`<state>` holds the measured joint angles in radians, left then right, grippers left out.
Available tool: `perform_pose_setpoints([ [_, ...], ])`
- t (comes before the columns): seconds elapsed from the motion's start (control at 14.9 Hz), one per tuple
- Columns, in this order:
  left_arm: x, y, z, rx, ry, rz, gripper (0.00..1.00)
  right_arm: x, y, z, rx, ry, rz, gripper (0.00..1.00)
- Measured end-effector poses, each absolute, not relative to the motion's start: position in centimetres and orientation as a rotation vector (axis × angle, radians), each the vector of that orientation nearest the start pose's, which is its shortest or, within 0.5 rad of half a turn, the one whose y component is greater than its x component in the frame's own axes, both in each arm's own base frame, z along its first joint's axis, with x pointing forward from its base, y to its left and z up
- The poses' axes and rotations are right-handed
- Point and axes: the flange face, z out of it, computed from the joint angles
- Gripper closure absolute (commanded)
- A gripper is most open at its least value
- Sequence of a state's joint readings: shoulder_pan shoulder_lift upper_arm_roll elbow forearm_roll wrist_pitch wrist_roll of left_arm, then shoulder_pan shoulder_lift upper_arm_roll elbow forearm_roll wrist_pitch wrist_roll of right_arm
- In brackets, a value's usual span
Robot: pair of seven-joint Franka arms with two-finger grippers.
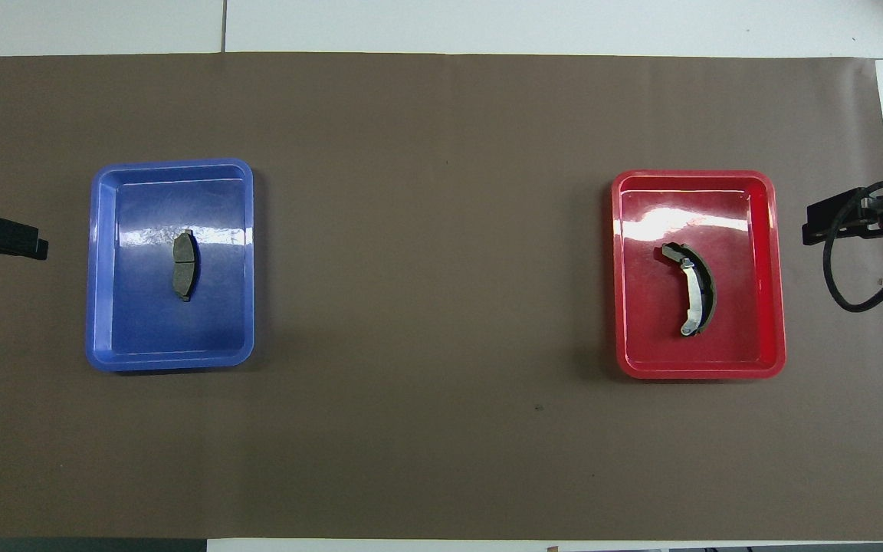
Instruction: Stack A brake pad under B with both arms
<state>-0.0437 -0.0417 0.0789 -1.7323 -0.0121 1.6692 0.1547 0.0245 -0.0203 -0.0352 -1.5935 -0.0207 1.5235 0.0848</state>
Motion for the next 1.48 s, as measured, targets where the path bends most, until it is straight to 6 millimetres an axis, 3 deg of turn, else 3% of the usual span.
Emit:
perform_pose_setpoints([
  [1.21,54.6,1.7,57.9,-3.153,0.192,0.033,0.0,54.3,-1.1,62.0,-3.158,0.159,0.079,0.0],
  [1.35,54.7,1.0,57.4,-3.151,0.212,0.023,0.01,54.3,-1.1,62.0,-3.158,0.159,0.079,0.0],
  [1.48,55.1,-0.1,55.6,-3.146,0.24,-0.018,0.01,54.3,-1.1,62.0,-3.158,0.159,0.079,0.0],
])
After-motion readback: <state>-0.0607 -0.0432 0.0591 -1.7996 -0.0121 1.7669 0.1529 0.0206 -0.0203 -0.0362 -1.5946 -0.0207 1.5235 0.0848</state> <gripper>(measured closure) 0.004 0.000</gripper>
